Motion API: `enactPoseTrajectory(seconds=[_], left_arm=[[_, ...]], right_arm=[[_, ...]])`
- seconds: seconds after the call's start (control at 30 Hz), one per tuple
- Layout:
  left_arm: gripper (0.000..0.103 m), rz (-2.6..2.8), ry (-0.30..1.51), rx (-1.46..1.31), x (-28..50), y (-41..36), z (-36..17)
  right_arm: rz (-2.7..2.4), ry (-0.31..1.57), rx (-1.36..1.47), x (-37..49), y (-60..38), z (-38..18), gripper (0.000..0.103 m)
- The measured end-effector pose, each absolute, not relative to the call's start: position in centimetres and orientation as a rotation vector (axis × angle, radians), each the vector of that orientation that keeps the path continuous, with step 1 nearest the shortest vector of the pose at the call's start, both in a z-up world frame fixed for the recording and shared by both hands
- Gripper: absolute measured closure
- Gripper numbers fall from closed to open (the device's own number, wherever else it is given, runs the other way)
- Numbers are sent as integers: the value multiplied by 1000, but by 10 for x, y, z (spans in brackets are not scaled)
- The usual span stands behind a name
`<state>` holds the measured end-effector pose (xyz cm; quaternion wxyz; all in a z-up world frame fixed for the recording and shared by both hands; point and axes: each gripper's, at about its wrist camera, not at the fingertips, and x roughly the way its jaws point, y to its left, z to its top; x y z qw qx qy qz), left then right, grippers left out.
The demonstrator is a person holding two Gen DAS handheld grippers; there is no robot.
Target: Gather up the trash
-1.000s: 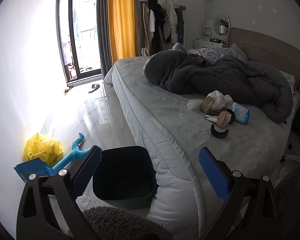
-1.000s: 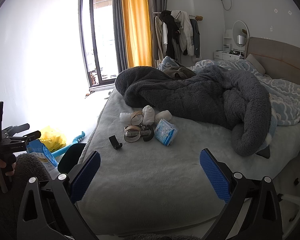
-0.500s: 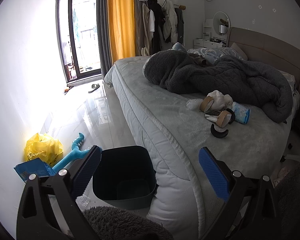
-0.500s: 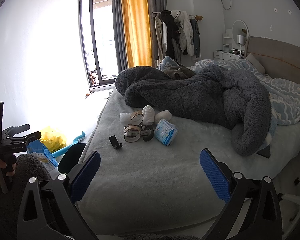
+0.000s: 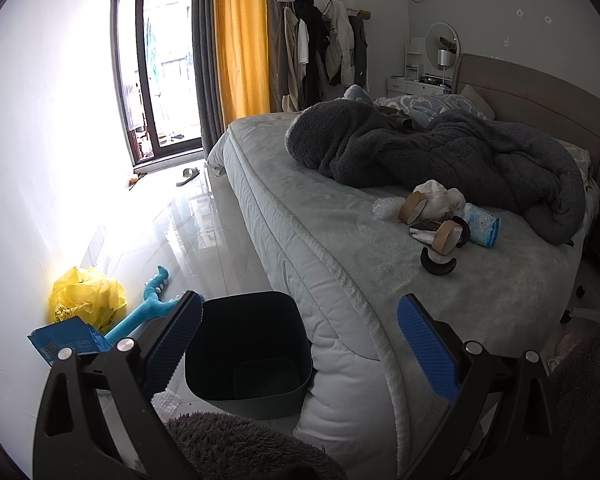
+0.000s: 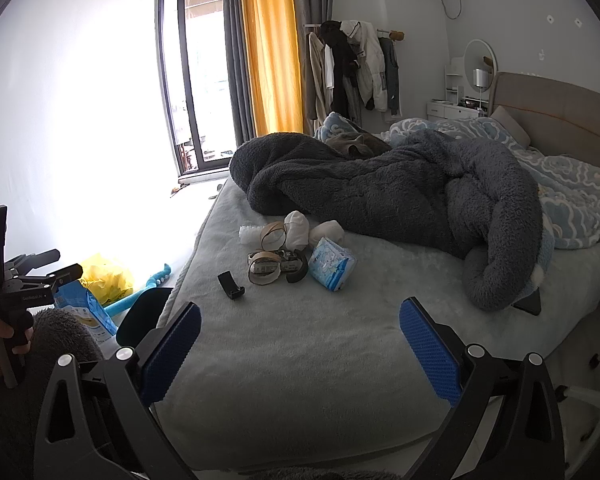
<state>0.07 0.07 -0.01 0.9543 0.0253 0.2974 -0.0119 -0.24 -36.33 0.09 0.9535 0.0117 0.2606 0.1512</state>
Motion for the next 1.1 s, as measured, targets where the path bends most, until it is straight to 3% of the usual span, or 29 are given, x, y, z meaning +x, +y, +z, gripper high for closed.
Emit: enactPoseTrajectory(seconds=[0.33, 0.73, 1.1], left_arm=[[3, -60, 579, 65, -6, -7, 8], [4, -184, 586, 67, 31, -22, 5], [7, -385, 630, 93, 78, -43, -20]], right_arm=[[303, 481, 0, -17, -366, 15, 2], [353, 542, 71, 33, -372, 3, 4], [424, 654, 127, 111, -374, -33, 27]])
